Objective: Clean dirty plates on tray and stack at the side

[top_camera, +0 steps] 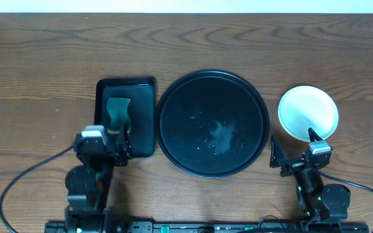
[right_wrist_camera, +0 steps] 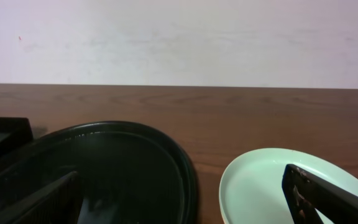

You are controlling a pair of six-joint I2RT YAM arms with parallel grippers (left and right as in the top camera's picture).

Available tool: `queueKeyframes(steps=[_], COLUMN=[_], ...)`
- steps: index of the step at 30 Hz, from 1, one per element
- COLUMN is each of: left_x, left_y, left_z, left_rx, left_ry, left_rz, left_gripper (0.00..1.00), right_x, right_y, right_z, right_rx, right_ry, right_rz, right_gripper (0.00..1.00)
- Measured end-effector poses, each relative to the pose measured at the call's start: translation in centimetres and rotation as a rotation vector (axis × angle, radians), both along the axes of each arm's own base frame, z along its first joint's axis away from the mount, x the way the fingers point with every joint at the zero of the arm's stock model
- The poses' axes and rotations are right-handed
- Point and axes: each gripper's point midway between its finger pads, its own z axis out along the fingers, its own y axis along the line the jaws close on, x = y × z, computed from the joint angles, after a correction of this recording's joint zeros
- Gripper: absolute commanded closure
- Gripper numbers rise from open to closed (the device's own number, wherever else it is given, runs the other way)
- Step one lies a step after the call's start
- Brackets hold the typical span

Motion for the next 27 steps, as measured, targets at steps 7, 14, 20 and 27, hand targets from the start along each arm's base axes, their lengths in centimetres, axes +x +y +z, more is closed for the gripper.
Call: queueKeyframes(steps=[7,14,20,27], left_x=[-0.8,-0.9,-1.0,-1.0], left_y=[-0.2,-0.2,-0.1,0.0], left_z=[-2.2,-3.3,-3.0,-3.0], left_rx=[0.101,0.169,0.189,0.190], left_ry=[-0.054,-0.073,-0.094,-0.094], left_rz=[-0.027,-0.038,-0.029,-0.023], left_gripper=[0.23,0.23,0.23,0.22], right_x=[0.0,0.0,0.0,0.0], right_y=[0.0,0.0,0.0,0.0], right_z=[0.0,0.0,0.0,0.0], right_rx=[0.000,0.000,0.000,0.000], right_ry=[0.000,0.000,0.000,0.000], right_rz=[0.000,0.000,0.000,0.000], right_gripper=[0.01,0.01,0.01,0.01])
